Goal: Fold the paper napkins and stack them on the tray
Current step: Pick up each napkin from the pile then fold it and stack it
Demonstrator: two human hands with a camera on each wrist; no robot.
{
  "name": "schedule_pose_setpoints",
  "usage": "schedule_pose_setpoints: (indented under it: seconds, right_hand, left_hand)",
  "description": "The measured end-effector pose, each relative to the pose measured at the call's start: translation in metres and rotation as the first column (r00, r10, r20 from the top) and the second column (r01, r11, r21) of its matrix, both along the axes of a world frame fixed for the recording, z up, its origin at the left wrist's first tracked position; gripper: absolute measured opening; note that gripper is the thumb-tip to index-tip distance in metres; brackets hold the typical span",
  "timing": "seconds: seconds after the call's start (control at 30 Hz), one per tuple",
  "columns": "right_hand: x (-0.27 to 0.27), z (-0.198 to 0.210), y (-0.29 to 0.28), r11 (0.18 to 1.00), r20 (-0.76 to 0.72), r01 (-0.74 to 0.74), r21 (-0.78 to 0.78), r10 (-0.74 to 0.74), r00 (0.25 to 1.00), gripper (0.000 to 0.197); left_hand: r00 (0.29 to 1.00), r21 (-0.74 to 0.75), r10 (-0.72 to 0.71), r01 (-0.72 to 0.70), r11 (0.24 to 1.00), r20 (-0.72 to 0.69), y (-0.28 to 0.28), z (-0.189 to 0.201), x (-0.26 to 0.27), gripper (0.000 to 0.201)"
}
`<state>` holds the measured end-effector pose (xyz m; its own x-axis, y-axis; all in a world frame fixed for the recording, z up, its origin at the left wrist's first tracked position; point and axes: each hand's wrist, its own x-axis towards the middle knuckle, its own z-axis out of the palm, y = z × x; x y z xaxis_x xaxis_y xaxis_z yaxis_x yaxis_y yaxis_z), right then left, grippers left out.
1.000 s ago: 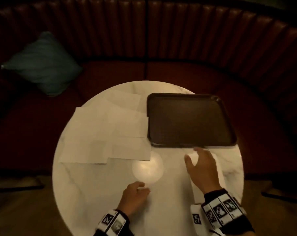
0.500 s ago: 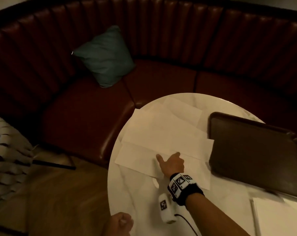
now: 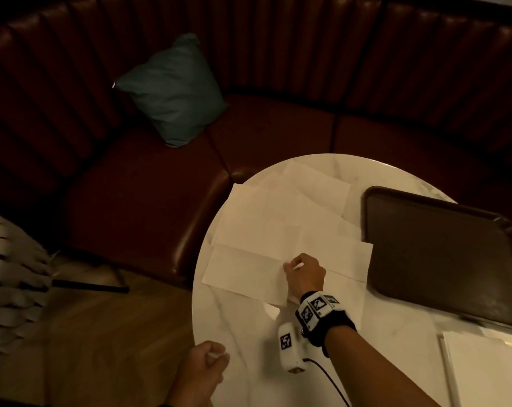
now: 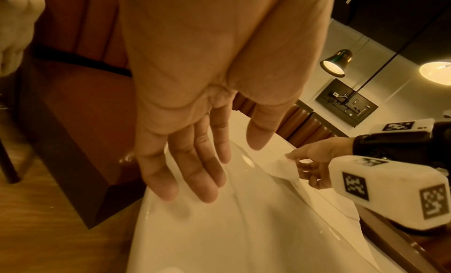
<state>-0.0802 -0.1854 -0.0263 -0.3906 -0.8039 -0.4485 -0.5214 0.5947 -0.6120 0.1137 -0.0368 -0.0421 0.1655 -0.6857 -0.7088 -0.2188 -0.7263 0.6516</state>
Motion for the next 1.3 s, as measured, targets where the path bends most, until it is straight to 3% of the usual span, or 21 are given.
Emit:
schedule_pose_setpoints:
  seconds: [0.17,0.3,0.43,0.53,0.6,0.67,0.77,0.9,1.03,1.1,1.23,1.3]
  right_hand:
    - [-0.027,0.035,0.001,0.975,0.290,0.087,-0.207,-0.023,0.957,0.018]
    - [-0.049,0.059,0.011,0.967,0.567,0.220,-0.128,-0.111,0.816,0.019]
    - [-0.065,0.090,0.032,0.976,0.544,0.144,-0.166,-0.031,0.839,0.024]
    - [-0.088,0.118,0.056,0.973,0.570,0.139,-0.187,-0.007,0.822,0.030]
    - [-0.106,0.129,0.072,0.973,0.610,0.166,-0.162,-0.033,0.792,0.028]
    - [-0.124,0.138,0.089,0.971,0.653,0.188,-0.149,-0.046,0.756,0.025]
    - [-0.153,0.149,0.113,0.957,0.650,0.186,-0.223,0.004,0.760,0.019]
    - [-0.192,0.158,0.141,0.924,0.638,0.198,-0.329,0.063,0.768,0.015]
    - [-0.221,0.168,0.159,0.929,0.686,0.148,-0.339,0.136,0.715,0.018]
    - [-0.234,0.171,0.166,0.922,0.634,0.080,-0.378,0.194,0.749,0.023]
    - [-0.255,0.178,0.177,0.870,0.526,0.051,-0.490,0.248,0.814,0.019]
    - [-0.263,0.177,0.182,0.847,0.519,0.068,-0.527,0.258,0.815,0.018]
  left_hand:
    - [0.999,-0.074,0.008,-0.010,0.997,-0.040,-0.007,0.018,-0.012,0.002]
    - [0.999,-0.169,0.010,-0.019,0.985,-0.052,-0.021,0.034,-0.027,0.004]
    - [0.997,-0.241,0.050,-0.064,0.969,-0.064,-0.025,0.048,-0.040,0.004]
    - [0.989,-0.230,0.110,-0.130,0.965,-0.098,-0.027,0.063,-0.060,0.023]
    - [0.945,-0.102,0.144,-0.181,0.978,-0.293,-0.027,0.078,-0.080,0.040]
    - [0.825,-0.023,0.150,-0.194,0.981,-0.545,-0.024,0.093,-0.100,0.055]
    - [0.729,-0.137,0.040,-0.182,0.974,-0.684,-0.023,0.115,-0.127,0.055]
    - [0.816,-0.391,-0.153,-0.095,0.915,-0.558,-0.023,0.145,-0.155,0.039]
    - [0.870,-0.507,-0.274,0.033,0.862,-0.409,-0.026,0.165,-0.173,0.035]
    - [0.870,-0.537,-0.332,0.094,0.838,-0.366,-0.027,0.175,-0.181,0.035]
    - [0.802,-0.547,-0.502,0.275,0.791,-0.323,-0.028,0.185,-0.189,0.062]
    - [0.800,-0.571,-0.527,0.299,0.765,-0.287,-0.028,0.188,-0.194,0.047]
